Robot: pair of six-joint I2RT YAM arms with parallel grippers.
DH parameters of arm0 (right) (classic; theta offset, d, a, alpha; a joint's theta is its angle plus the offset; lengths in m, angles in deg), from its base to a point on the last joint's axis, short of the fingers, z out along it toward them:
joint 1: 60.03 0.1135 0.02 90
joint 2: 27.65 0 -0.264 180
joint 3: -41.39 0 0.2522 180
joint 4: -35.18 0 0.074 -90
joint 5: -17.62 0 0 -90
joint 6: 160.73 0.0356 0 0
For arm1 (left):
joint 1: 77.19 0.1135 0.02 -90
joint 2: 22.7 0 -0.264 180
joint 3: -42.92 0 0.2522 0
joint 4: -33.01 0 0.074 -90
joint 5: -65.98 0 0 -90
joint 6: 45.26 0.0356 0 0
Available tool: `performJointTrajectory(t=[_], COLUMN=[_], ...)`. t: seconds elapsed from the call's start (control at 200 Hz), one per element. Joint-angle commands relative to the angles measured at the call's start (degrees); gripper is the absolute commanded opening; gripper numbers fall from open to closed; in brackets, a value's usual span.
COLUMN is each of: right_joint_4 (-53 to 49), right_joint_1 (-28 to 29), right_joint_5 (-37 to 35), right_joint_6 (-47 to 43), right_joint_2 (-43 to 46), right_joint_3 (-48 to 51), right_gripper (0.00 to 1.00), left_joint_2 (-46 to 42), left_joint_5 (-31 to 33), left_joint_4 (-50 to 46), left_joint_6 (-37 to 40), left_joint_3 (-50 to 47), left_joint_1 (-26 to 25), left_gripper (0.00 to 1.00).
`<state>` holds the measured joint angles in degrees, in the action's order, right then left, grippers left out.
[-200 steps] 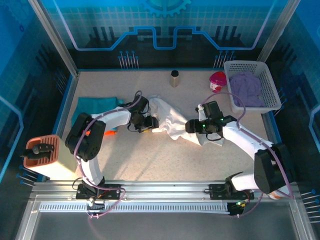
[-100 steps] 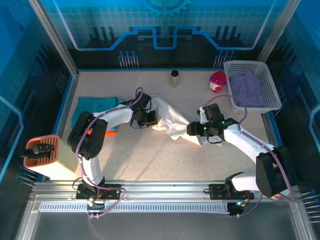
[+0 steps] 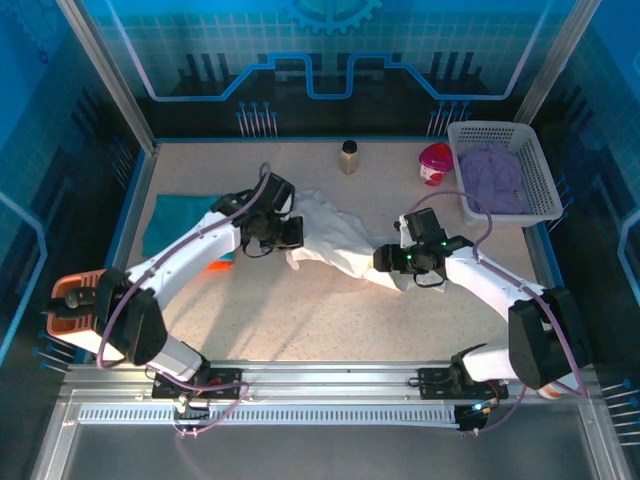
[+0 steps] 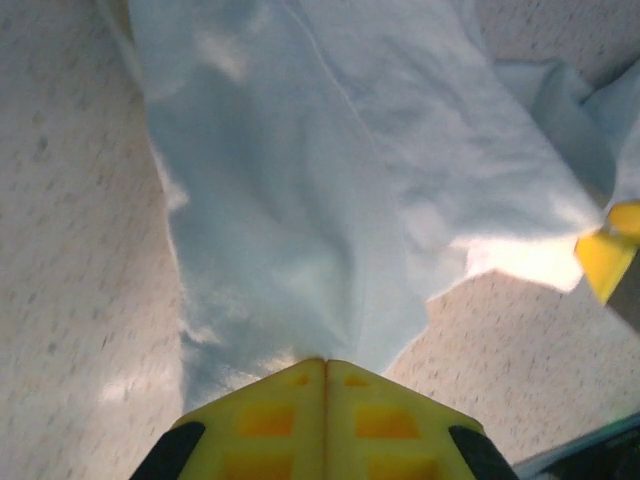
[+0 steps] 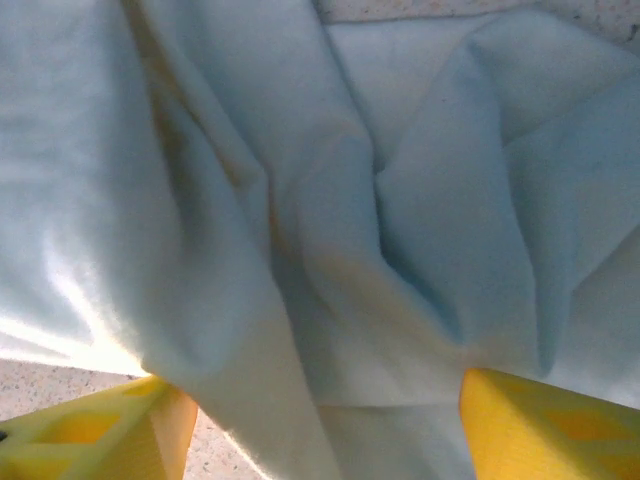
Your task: Fold and stack the t-shirts
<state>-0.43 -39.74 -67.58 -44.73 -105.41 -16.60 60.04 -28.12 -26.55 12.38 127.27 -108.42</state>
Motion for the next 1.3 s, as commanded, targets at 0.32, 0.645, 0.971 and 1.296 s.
performJointTrajectory(t=[0.32, 0.645, 0.971, 1.296], right_joint_4=[-4.0, -6.1, -2.4, 4.9], right_joint_1=[-5.3, -21.1, -28.8, -28.8], right_joint_5=[-12.7, -10.5, -3.6, 1.3], right_joint_6=[7.0, 8.0, 9.1, 11.8], right_joint_2=[6.0, 13.3, 8.8, 0.8], right_joint_3=[3.8, 10.4, 13.6, 11.2], right_gripper=[0.72, 0.73, 0.61, 0.50], left_joint_2=[-17.3, -14.8, -4.5, 4.5], left_joint_5=[8.0, 8.1, 2.8, 0.7], left_joint_4=[-6.1, -8.5, 0.6, 5.1], left_joint_6=[-26.6, -20.0, -4.1, 1.9], left_joint_3=[-21.7, -20.9, -14.5, -9.2], left_joint_1=[-17.5, -14.1, 0.3, 5.6], left_gripper=[0.01, 0.49, 0.50, 0.49])
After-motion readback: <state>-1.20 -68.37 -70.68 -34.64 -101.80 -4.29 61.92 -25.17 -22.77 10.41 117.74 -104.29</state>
